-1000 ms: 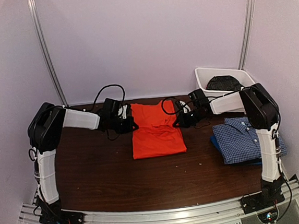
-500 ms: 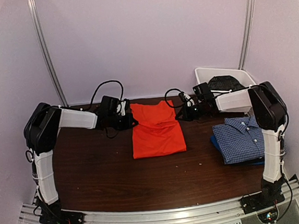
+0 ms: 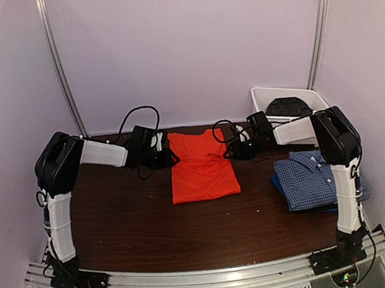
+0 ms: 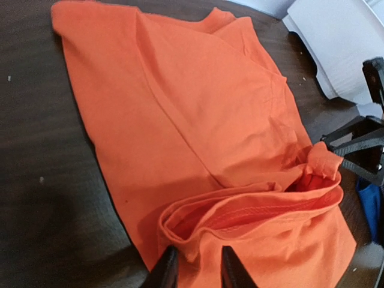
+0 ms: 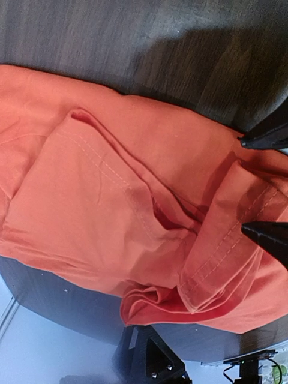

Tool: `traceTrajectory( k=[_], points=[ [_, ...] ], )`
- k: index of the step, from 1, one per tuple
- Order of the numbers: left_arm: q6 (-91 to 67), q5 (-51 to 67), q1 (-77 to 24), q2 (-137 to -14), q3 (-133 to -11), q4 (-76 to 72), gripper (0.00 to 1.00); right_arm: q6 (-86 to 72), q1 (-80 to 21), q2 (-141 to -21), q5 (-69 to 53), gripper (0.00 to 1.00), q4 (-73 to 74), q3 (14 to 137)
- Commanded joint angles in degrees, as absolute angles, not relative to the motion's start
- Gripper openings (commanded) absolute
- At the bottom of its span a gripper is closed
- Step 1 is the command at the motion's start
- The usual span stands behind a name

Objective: Fold and stack the mixed laundry pile
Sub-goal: Adjust the 2/3-rectangle-folded T-shirt at the center of the board.

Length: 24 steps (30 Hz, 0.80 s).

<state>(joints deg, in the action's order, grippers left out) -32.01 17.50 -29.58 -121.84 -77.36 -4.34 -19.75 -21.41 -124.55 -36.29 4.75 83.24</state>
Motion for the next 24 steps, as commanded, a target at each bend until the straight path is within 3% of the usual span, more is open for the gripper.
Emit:
traceTrajectory(
  k=[1,4,8,18,24],
  points=[
    [-28.73,16.47,-29.0,-117.67,-75.15,-8.54,0.38,-19.86,-20.3,-120.73,-36.42,0.45,4.6,83.39],
    [-26.75,15.87,-29.05,-112.73,-70.08,-11.91,0.43,-19.93,-19.57,-115.53,-37.32,0.5,4.21,80.06],
    [-23.29,16.62,-30.43,-109.48,-67.34,-12.31,0.42,-21.45,-19.88,-110.09,-40.84,0.49,0.79,74.81],
    [-22.97,18.92,-36.03,-117.16,-74.4,-11.68,0.36,-23.95,-26.53,-112.22,-42.96,0.27,-5.22,70.47],
    [-24.77,18.98,-36.39,-122.43,-78.75,-11.62,0.34,-25.44,-28.21,-117.31,-41.74,0.23,-7.92,72.45]
  ],
)
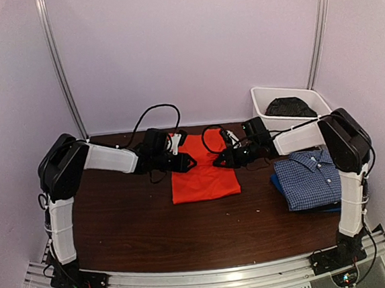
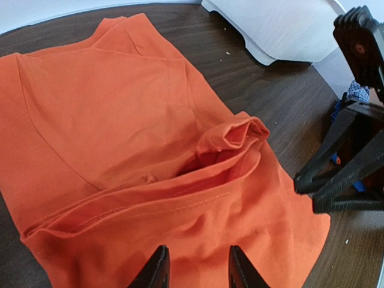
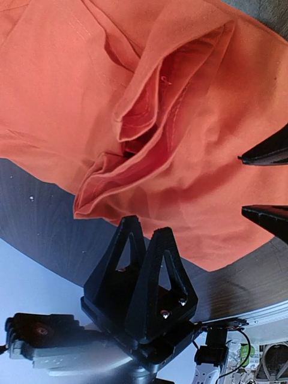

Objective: Fold and stack the mixed laundry pile
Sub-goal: Adjust the 2/3-rectangle-folded T-shirt at the center of the board.

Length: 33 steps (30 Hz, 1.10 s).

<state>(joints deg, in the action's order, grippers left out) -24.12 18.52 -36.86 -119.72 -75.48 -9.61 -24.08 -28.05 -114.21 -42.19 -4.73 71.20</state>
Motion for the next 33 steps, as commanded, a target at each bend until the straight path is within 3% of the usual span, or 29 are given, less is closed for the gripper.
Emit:
traceTrajectory(
  k=[1,21,28,33],
  points=[
    [-24.9,18.69,-36.36,-122.89,-79.09,-11.58,0.34,-25.04,-28.21,-118.16,-40.85,0.24,-7.45,73.35],
    [-25.58,15.23,-29.97,-126.45,-85.2,-7.91,0.34,-18.16,-24.72,-134.06,-30.63,0.29,8.33,100.11],
    [-23.36,17.58,-30.24,-117.3,-77.64,-11.23,0.38,-17.41,-24.79,-118.95,-34.0,0.36,2.86,86.59],
    [-24.41,20.77,-31.02,-116.95,-75.8,-12.53,0.38,-19.78,-25.86,-115.03,-40.42,0.33,0.21,82.25]
  ],
)
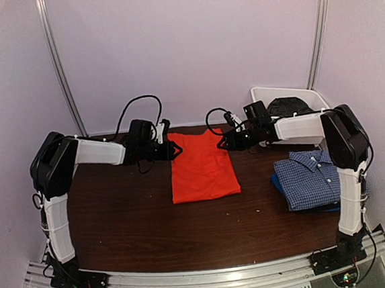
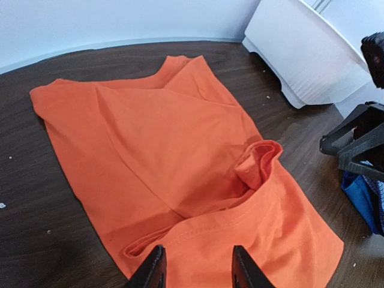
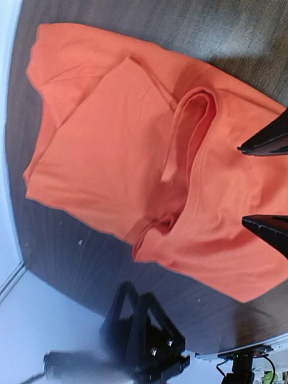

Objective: Fold and stack the mixed laundry pile
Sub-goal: Adjust the 2/3-rectangle-folded T-shirt at the center of the board.

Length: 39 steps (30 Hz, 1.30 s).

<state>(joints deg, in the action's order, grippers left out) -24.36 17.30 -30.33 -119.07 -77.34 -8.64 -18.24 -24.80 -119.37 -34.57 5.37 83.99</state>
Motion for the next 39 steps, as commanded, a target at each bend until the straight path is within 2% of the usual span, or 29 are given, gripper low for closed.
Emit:
traceTrajectory(
  k=[1,10,16,21,25,30,35,39],
  points=[
    [-25.22,21.53,-31.02,-117.31,-75.5,-13.66,0.37,-20.75,-26.36,-115.46,-41.47,0.33,-1.76,82.11],
    [-28.98,25.42,-31.6,-124.06,-78.78,-17.19,0.34,-26.32,-30.46,-127.59,-48.15,0.27,-7.99,88.86],
    [-31.71,22.71,-30.51,-129.53,-81.35,-15.01,0.34,-27.99,-28.25,-135.16,-45.62,0.26,-8.01,93.78],
    [-34.52,21.65,-27.73,-132.01,-80.7,-14.4,0.34,-32.24,-24.47,-137.68,-43.33,0.3,-9.86,91.28],
    [-33.37,21.62,-27.69,-131.98,-80.54,-12.94,0.35,-33.87,-24.43,-138.43,-46.74,0.34,-13.4,86.96],
    [-32.59,23.12,-27.81,-124.75,-72.37,-20.92,0.37,-36.86,-24.93,-129.25,-52.41,0.41,-25.0,75.86],
    [-28.0,21.7,-29.84,-113.6,-66.34,-18.16,0.41,-33.66,-25.12,-112.94,-52.18,0.49,-21.28,65.73],
    [-28.68,24.36,-34.46,-111.95,-63.8,-18.7,0.41,-32.35,-25.44,-108.4,-51.67,0.48,-18.32,60.83]
  ],
)
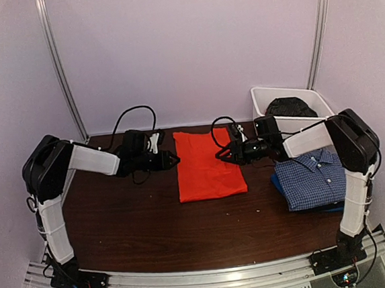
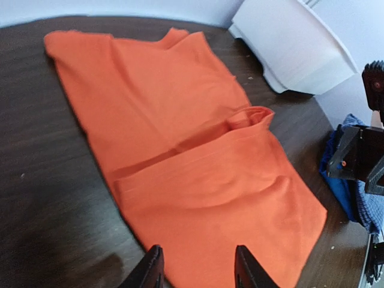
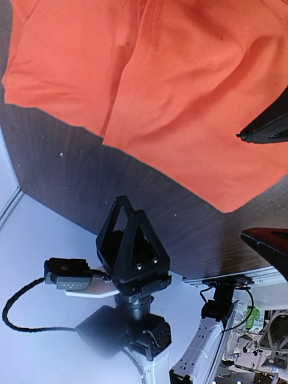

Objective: Fold and stack the mixed laundry pile
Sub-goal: Adjust the 2/3-rectangle-folded T-shirt at the center of the board.

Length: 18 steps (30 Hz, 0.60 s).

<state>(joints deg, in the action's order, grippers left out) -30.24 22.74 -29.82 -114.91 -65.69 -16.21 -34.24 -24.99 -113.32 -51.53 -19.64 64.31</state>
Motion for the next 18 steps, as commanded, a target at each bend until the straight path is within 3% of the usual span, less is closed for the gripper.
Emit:
traceTrajectory(
  k=[1,9,18],
  points=[
    [-28.93,25.11,-35.86,-112.1,-63.36,-19.52,0.41,-32.4,-25.62,-108.14,-51.8,0.48,-18.58,59.65],
    [-34.95,28.77,-40.87,-118.2,-59.82,-28.7,0.4,-36.52,-27.33,-113.92,-54.55,0.4,-27.32,52.45],
    [-40.59,24.38,-40.71,-117.66,-44.8,-33.45,0.36,-33.18,-28.34,-114.17,-49.95,0.37,-23.09,44.28]
  ],
)
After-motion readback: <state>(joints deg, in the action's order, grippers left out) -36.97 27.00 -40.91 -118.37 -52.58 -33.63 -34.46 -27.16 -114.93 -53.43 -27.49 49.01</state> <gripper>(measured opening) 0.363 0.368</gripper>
